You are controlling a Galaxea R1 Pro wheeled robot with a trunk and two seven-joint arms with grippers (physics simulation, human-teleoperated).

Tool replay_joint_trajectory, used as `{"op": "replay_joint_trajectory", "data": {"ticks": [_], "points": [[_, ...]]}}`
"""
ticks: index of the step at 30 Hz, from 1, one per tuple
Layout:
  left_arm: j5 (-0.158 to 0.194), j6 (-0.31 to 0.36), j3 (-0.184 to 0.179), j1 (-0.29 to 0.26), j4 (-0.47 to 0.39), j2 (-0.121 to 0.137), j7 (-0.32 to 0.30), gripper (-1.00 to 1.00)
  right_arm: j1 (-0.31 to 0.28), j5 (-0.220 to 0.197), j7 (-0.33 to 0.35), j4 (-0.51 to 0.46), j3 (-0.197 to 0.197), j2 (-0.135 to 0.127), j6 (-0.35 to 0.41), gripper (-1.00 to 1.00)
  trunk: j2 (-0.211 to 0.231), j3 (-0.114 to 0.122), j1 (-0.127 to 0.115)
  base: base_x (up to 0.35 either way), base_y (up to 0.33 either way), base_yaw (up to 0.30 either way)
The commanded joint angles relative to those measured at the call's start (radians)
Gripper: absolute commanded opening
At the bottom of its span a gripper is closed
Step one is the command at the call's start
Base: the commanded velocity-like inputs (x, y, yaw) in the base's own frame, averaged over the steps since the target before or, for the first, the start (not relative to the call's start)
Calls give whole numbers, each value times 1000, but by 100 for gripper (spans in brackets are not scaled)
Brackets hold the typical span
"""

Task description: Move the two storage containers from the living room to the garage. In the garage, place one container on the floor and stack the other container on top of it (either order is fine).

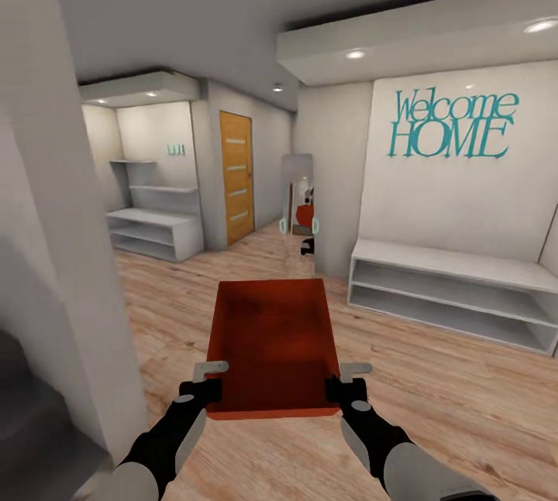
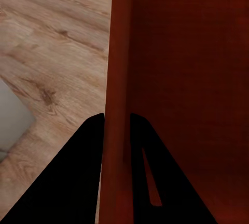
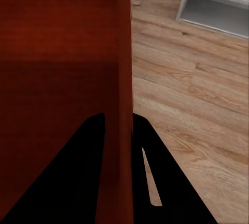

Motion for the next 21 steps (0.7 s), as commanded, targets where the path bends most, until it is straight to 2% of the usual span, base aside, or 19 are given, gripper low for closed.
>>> {"op": "replay_joint_trajectory", "data": {"ticks": [1, 21], "points": [[-16, -29, 5, 0, -5, 1, 15, -100, -1, -26, -84, 2, -39, 0, -3, -100, -1, -1, 1, 324, 0, 72], [-16, -29, 4, 0, -5, 1, 15, -100, -1, -26, -84, 2, -39, -1, -4, -100, -1, -1, 1, 324, 0, 4]]}}
